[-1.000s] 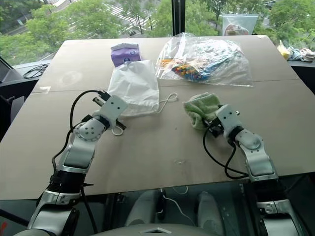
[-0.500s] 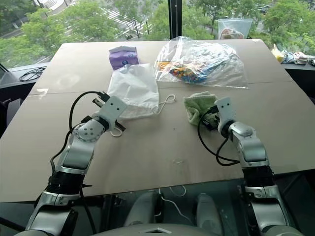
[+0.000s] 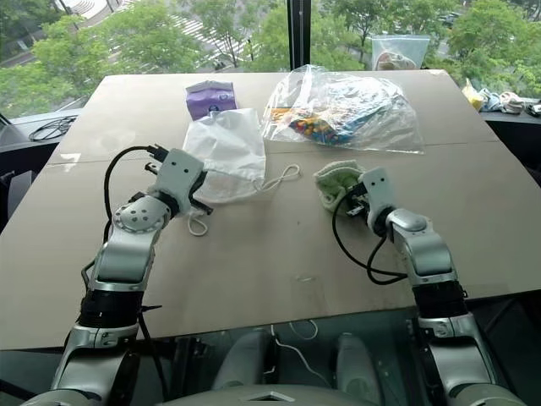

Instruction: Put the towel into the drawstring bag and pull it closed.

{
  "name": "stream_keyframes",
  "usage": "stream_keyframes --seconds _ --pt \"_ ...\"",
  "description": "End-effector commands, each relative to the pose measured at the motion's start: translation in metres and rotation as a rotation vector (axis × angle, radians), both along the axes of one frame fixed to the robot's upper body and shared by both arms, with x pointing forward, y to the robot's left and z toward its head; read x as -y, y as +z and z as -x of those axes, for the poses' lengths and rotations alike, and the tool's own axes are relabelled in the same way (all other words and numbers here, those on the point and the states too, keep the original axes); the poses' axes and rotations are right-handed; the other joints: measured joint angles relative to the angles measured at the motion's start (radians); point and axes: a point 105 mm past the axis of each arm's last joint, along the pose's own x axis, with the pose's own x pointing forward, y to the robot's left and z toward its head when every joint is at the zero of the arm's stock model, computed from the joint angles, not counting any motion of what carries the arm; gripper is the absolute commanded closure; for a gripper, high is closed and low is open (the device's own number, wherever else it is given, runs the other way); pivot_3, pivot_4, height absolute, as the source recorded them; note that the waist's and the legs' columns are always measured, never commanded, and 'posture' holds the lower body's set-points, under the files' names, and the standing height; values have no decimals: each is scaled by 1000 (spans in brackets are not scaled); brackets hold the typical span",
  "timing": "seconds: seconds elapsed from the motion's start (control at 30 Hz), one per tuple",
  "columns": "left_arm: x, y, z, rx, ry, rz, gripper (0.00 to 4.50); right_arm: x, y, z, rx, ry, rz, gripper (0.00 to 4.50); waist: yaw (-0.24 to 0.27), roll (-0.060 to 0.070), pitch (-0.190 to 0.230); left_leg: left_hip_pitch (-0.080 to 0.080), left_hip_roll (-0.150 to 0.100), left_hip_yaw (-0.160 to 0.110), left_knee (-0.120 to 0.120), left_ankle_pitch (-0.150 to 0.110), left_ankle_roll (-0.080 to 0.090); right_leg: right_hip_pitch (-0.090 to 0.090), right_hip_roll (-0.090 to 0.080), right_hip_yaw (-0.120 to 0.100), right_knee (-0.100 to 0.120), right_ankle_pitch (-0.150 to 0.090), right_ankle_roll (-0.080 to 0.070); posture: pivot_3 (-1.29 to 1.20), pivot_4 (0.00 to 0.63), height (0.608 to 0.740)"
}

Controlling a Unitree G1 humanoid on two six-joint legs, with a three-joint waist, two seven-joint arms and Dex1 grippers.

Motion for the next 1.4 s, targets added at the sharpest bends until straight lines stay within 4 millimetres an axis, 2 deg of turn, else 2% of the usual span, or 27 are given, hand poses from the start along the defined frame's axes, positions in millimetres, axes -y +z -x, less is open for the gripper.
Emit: stream_keyframes --seconds 0.03,0.17,0.27,0.37,0.4,0.53,0.73,0.83,0.97,1.1,1.17,1.23,1.3,1.4 --pt "9 27 1 49 -28 134 4500 -4 -27 17 -143 80 -14 4332 0 0 0 0 0 0 0 0 0 0 0 0 0 0 0 0 150 740" --pt "29 37 5 11 -93 349 4500 -15 10 19 -1 212 -63 4332 2 1 2 -3 -1 0 -1 0 0 -2 0 0 -1 0 0 0 150 740" --pt "39 45 9 -17 -134 406 4500 -22 40 31 73 332 -125 4332 -2 3 6 -5 -3 0 -2 2 4 -3 2 1 -1 0 0 0 150 740" --pt "43 55 11 -8 -146 441 4500 -26 60 46 96 441 -173 4332 -1 8 12 -6 -3 0 -2 3 4 -4 3 1 -1 0 1 0 150 740" --pt "44 57 11 -3 -147 444 4500 -27 63 50 95 466 -182 4332 0 8 13 -6 -3 0 -2 3 4 -4 3 1 -1 0 1 0 150 740" --pt "47 54 15 -26 -144 445 4500 -52 74 93 25 723 -195 4332 3 7 15 -7 -3 0 -2 3 4 -4 4 1 -1 0 0 0 150 740" --pt "50 53 13 -49 -131 468 4500 -76 90 110 71 843 -215 4332 5 6 15 -7 -3 -2 -1 2 4 -5 4 1 -2 0 0 0 150 740" --pt "55 53 14 -73 -151 493 4500 -87 98 106 129 842 -215 4332 5 6 15 -8 -3 -2 -1 2 4 -5 3 1 -2 0 0 0 150 740" --pt "61 55 17 -83 -189 477 4500 -101 95 97 175 834 -151 4332 5 6 16 -8 -3 -2 -1 2 4 -6 4 0 -2 0 0 0 150 740" --pt "68 56 26 -93 -244 502 4500 -97 74 68 242 778 157 4332 6 6 16 -10 -4 -2 -1 3 4 -7 3 1 -2 0 0 0 150 740" --pt "69 57 28 -96 -254 505 4500 -95 72 57 272 754 224 4332 7 6 16 -11 -5 -2 0 3 4 -7 3 0 -2 0 0 0 150 740" --pt "68 56 28 -95 -249 508 4500 -97 75 54 291 749 216 4332 7 6 16 -11 -5 -2 0 3 4 -7 3 0 -2 0 0 0 150 740" --pt "65 54 28 -95 -236 492 4500 -103 86 53 305 728 121 4332 6 5 16 -11 -5 -2 0 3 4 -7 3 0 -1 0 1 0 150 740" --pt "63 51 29 -95 -228 469 4500 -108 92 51 319 706 74 4332 2 6 17 -11 -5 -3 -1 3 4 -7 4 0 -1 2 4 0 150 740"
